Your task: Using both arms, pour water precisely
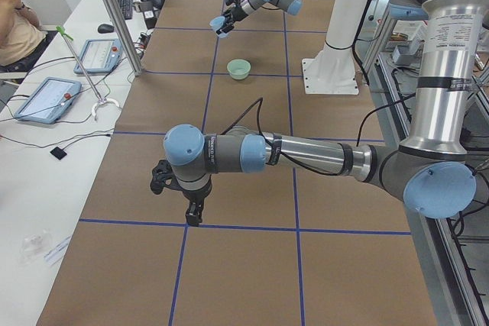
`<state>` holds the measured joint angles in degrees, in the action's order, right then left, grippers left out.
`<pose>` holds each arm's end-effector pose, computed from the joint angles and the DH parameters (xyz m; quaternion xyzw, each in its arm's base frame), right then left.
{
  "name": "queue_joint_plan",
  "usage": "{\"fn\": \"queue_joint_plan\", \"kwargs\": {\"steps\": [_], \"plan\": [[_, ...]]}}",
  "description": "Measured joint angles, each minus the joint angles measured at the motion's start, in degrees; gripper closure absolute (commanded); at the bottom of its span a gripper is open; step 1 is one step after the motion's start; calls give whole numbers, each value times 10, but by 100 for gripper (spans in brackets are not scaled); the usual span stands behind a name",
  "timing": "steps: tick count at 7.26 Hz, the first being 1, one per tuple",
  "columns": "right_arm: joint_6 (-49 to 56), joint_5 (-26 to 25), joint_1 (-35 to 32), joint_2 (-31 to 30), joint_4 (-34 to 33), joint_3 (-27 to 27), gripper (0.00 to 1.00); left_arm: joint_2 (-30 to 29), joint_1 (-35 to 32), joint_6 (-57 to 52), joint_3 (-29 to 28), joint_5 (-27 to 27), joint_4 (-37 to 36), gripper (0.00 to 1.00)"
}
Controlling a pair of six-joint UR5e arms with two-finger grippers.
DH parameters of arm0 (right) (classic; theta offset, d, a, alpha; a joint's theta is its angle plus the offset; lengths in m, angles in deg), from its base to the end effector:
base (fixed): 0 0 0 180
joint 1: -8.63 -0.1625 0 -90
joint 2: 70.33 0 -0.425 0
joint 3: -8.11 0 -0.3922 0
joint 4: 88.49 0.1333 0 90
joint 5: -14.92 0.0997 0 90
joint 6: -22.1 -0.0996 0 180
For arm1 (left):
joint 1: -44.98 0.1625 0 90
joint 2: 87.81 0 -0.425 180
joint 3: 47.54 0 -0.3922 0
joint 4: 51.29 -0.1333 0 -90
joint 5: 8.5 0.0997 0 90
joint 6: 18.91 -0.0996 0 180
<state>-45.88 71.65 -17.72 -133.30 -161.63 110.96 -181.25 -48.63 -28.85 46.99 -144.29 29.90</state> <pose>-0.4708 -0.4429 0.2519 0.4163 -0.3121 0.1678 0.8373 -0.0941 -0.5077 0.6033 0.0392 0.3871 0.0480 0.9199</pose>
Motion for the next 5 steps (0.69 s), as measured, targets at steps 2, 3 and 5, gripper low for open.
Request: {"fn": "queue_joint_plan", "kwargs": {"steps": [2, 3, 5], "plan": [[-65, -32, -6, -46, 0, 3, 100, 0, 0, 1, 1, 0, 3, 0], [-87, -46, -8, -81, 0, 6, 100, -1, 0, 1, 1, 0, 4, 0], [-128, -77, -9, -163, 1, 21, 100, -1, 0, 2, 2, -1, 4, 0]]}}
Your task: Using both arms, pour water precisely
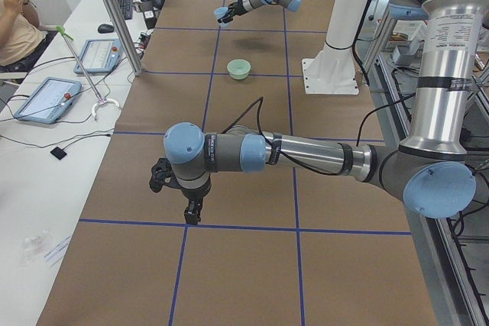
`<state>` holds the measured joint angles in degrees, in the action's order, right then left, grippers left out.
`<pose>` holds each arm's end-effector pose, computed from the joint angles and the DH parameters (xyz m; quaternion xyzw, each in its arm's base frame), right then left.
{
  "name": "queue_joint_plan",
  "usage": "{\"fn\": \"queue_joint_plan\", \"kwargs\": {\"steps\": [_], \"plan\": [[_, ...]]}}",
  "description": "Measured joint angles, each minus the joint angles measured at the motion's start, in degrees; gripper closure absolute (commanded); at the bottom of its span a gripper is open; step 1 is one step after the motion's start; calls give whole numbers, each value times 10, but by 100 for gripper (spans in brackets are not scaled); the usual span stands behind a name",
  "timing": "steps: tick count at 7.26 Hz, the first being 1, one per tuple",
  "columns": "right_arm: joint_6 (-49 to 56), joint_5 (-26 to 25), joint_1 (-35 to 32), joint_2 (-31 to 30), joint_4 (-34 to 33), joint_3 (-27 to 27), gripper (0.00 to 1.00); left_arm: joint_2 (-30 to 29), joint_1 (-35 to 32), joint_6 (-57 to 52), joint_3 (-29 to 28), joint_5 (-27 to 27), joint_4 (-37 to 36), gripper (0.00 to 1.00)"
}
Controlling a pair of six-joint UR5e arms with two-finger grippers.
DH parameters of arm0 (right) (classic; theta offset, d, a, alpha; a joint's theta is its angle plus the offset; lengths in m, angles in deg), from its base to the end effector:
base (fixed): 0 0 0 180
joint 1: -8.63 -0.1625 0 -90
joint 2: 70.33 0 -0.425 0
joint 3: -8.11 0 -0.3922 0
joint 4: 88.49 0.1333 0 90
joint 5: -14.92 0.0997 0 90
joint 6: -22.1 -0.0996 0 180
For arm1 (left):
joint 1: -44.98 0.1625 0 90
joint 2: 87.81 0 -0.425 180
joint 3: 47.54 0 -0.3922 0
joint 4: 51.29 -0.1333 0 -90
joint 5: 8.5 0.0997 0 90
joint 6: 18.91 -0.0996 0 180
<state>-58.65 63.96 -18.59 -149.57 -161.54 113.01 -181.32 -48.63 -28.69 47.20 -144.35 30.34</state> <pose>-0.4046 -0.4315 0.3981 0.4161 -0.2213 0.2619 0.8422 -0.0941 -0.5088 0.6000 0.0445 0.3870 0.0492 0.9197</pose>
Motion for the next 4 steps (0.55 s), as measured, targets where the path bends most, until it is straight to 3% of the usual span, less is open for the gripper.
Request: {"fn": "queue_joint_plan", "kwargs": {"steps": [2, 3, 4], "plan": [[-47, -30, 1, -70, 4, 9, 100, 0, 0, 1, 0, -26, 0, 0], [-62, -43, 1, -106, 31, 6, 100, 0, 0, 1, -1, -36, 0, 0], [-69, -55, 2, -148, 102, -11, 100, 0, 0, 1, -1, -40, 0, 0]]}}
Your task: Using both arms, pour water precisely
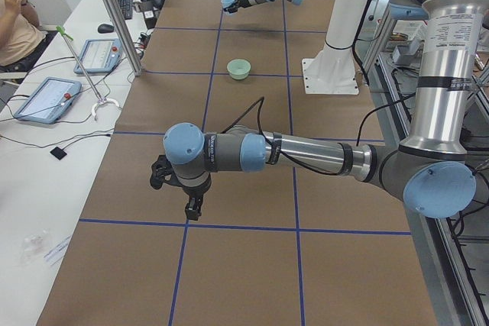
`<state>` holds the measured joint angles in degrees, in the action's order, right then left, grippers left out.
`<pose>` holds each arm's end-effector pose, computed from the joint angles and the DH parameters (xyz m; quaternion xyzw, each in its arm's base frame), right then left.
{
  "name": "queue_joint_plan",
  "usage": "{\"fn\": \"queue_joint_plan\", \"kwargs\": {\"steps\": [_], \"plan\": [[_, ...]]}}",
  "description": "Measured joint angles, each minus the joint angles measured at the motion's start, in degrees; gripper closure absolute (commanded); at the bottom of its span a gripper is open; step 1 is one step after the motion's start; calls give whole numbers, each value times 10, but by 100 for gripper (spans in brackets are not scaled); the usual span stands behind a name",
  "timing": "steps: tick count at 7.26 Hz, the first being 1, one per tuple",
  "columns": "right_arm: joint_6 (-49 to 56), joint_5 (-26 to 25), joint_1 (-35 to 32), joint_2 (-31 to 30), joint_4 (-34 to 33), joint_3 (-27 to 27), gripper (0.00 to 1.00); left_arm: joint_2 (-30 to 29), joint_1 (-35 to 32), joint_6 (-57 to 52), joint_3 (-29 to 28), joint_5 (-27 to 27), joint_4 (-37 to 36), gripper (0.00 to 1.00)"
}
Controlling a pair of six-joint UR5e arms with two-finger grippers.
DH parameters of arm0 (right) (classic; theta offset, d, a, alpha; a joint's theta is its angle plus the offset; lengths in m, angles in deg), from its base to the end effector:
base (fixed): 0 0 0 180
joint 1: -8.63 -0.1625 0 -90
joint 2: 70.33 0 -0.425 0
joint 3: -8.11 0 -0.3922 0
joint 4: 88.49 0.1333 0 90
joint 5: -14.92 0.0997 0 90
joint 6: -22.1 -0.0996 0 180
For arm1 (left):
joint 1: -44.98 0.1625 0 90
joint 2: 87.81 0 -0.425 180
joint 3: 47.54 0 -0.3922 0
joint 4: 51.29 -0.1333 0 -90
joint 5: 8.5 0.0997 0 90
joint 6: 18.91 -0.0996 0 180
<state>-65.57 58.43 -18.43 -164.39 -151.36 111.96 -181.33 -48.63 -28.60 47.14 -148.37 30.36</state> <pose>-0.3315 -0.4002 0.5147 0.4359 -0.1865 0.3087 0.8246 -0.0894 -0.5092 0.5952 0.0476 0.4189 0.0475 0.9055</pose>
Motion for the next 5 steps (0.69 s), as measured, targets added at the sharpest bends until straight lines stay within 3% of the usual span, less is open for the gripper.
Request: {"fn": "queue_joint_plan", "kwargs": {"steps": [2, 3, 4, 5], "plan": [[-6, -32, 1, -42, 131, -83, 100, 1, 0, -1, 2, -2, 0, 0], [-7, -40, 2, -47, 165, -116, 100, 1, 0, -1, 2, -3, 0, 0], [-6, -49, 4, -49, 181, -137, 85, 1, 0, -1, 2, -2, 0, 0], [-5, -60, 9, -50, 188, -152, 1, 1, 0, -1, 2, -2, 0, 0]]}}
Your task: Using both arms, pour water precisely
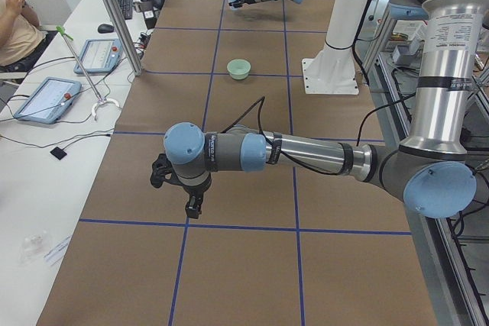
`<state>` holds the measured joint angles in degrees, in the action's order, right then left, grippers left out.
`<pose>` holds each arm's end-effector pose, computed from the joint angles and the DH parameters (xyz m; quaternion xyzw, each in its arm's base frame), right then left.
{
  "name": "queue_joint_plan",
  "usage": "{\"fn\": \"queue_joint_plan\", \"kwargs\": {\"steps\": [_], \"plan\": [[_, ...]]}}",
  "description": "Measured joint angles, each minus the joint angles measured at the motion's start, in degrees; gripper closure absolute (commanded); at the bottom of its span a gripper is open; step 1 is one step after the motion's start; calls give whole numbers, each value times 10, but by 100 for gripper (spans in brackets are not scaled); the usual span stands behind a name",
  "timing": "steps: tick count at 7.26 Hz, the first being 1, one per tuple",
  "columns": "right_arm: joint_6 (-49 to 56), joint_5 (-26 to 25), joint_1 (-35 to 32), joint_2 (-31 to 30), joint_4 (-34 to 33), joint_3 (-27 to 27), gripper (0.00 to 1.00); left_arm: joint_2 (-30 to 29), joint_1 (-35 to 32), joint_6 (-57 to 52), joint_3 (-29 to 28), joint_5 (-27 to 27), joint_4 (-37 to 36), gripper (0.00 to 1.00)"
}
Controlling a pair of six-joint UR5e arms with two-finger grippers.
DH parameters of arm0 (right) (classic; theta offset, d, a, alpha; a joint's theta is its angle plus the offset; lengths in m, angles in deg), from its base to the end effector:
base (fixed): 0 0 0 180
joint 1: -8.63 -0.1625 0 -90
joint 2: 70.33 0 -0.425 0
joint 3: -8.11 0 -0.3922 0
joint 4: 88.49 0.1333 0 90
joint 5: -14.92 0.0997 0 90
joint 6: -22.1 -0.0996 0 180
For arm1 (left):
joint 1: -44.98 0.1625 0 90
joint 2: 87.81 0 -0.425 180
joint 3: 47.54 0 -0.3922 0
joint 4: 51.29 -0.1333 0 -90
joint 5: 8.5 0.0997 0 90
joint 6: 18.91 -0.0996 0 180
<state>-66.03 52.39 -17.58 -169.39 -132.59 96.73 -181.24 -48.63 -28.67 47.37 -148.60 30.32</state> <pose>-0.2966 -0.3827 0.6448 0.4752 -0.1627 0.3118 0.8066 -0.0891 -0.5085 0.5938 0.0489 0.4206 0.0484 0.9046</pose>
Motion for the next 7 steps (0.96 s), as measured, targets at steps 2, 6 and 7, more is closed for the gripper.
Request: {"fn": "queue_joint_plan", "kwargs": {"steps": [2, 6, 7], "plan": [[2, -19, 8, 3, 3, -12, 0, 0, 0, 0, -1, 0, 0, 0], [-1, -34, 14, 8, 4, -14, 0, -1, 0, 1, -2, 0, 0, 0], [-2, -36, 18, 7, 5, -13, 0, -1, 1, 1, -3, 0, 0, 0]]}}
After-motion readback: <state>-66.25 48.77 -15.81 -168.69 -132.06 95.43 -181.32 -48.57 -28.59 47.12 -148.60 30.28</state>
